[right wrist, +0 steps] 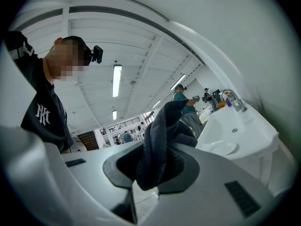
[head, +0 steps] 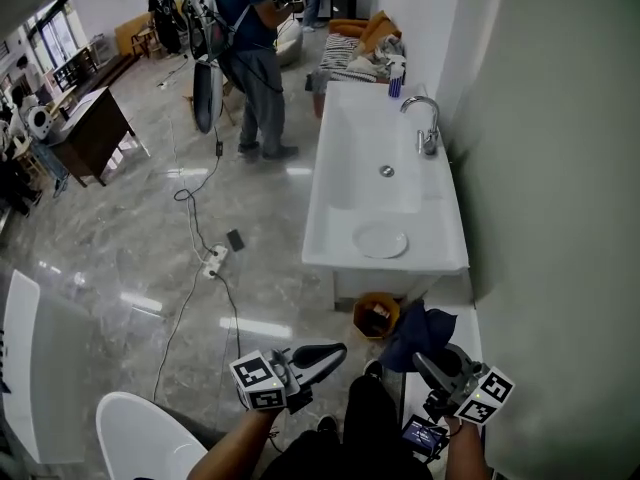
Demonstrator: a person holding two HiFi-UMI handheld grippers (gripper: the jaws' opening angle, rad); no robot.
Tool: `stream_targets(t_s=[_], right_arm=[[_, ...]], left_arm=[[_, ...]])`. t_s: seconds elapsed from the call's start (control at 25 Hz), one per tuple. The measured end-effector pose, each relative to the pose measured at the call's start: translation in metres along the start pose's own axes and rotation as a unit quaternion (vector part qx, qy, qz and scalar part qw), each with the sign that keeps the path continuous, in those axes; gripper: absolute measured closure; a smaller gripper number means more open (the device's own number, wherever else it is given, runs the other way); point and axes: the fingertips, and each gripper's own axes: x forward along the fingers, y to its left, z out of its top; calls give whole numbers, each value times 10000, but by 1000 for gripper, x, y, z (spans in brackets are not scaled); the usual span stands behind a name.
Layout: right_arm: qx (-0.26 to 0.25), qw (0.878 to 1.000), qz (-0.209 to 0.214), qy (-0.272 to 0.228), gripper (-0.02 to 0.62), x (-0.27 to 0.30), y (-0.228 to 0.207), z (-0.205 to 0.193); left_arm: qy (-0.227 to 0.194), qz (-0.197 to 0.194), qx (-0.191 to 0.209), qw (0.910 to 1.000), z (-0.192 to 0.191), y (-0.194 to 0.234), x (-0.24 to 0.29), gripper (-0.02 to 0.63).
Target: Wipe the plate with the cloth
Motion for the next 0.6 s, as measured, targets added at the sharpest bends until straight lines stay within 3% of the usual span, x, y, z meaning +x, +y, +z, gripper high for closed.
stream_targets(t_s=[0.36, 0.6], right_arm=[[127, 9988, 405, 225, 528, 37, -127, 45], [293, 9975, 561, 317, 528, 59, -179, 63]], left_arm=[[259, 549, -63, 9981, 22, 107, 86, 598], [387, 850, -93, 9956, 38, 160, 119, 598]])
